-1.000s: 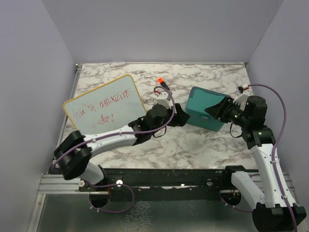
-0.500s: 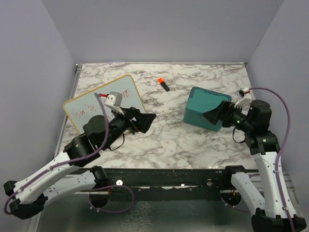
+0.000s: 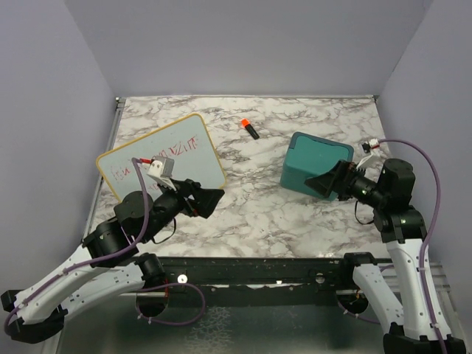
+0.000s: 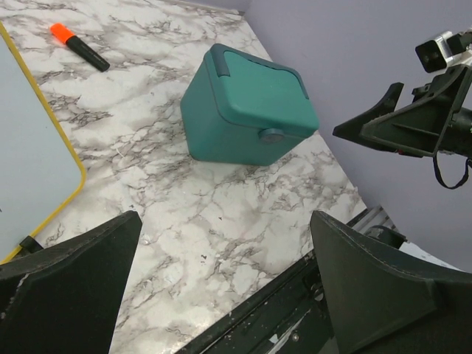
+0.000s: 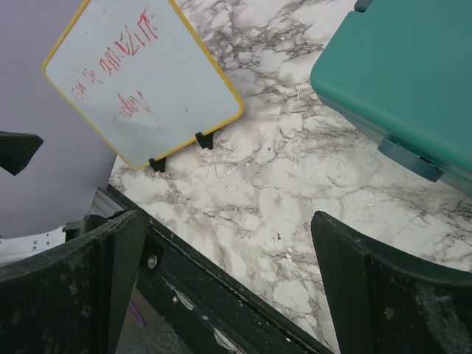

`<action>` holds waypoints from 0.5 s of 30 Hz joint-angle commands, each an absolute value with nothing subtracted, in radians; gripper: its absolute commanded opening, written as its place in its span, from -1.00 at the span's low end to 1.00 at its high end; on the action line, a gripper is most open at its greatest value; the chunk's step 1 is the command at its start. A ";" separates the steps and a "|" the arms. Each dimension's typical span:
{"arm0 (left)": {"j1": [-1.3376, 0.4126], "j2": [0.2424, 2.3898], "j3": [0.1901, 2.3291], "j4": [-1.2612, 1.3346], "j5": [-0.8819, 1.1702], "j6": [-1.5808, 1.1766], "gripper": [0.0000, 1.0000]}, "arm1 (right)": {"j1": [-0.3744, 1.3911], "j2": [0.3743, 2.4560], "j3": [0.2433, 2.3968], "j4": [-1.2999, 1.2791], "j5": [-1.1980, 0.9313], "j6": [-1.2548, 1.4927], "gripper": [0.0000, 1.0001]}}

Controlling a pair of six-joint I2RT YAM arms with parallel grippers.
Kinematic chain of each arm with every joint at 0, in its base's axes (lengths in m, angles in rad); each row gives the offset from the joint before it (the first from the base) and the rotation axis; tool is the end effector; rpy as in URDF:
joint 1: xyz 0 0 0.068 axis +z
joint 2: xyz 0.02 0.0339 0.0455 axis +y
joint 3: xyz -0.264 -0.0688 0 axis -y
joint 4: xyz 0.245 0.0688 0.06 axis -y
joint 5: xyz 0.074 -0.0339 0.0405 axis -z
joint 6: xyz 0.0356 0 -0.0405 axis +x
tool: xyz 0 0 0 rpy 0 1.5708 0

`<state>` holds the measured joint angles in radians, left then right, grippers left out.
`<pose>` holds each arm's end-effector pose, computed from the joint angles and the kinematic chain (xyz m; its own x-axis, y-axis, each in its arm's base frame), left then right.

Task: Organize the medicine kit
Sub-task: Reset both arms

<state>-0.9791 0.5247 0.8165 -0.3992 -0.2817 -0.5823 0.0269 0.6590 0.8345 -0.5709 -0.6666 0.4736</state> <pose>0.0732 -0.0912 0.3621 -0.4036 -0.3465 -0.8468 0.5043 0.6880 -0.5219 0.1355 0.0257 0.3377 -0.6125 0.3421 -0.7126 -0.3508 0.6902 0.6328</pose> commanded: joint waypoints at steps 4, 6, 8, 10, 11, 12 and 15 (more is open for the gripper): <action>-0.983 0.548 0.826 -0.420 -0.302 -0.569 0.97 | 0.031 0.614 0.812 -0.542 -0.710 0.498 1.00; -0.982 0.563 0.829 -0.418 -0.299 -0.568 0.98 | 0.031 0.612 0.810 -0.541 -0.716 0.499 1.00; -0.982 0.576 0.833 -0.419 -0.295 -0.562 0.97 | 0.032 0.610 0.813 -0.548 -0.714 0.489 1.00; -0.982 0.582 0.834 -0.419 -0.295 -0.561 0.98 | 0.031 0.610 0.817 -0.558 -0.710 0.478 1.00; -0.982 0.584 0.834 -0.418 -0.296 -0.563 0.97 | 0.031 0.609 0.818 -0.559 -0.708 0.474 1.00; -0.982 0.584 0.835 -0.417 -0.297 -0.566 0.97 | 0.031 0.612 0.818 -0.560 -0.705 0.473 1.00; -0.982 0.588 0.837 -0.408 -0.288 -0.569 0.97 | 0.032 0.624 0.818 -0.557 -0.700 0.471 1.00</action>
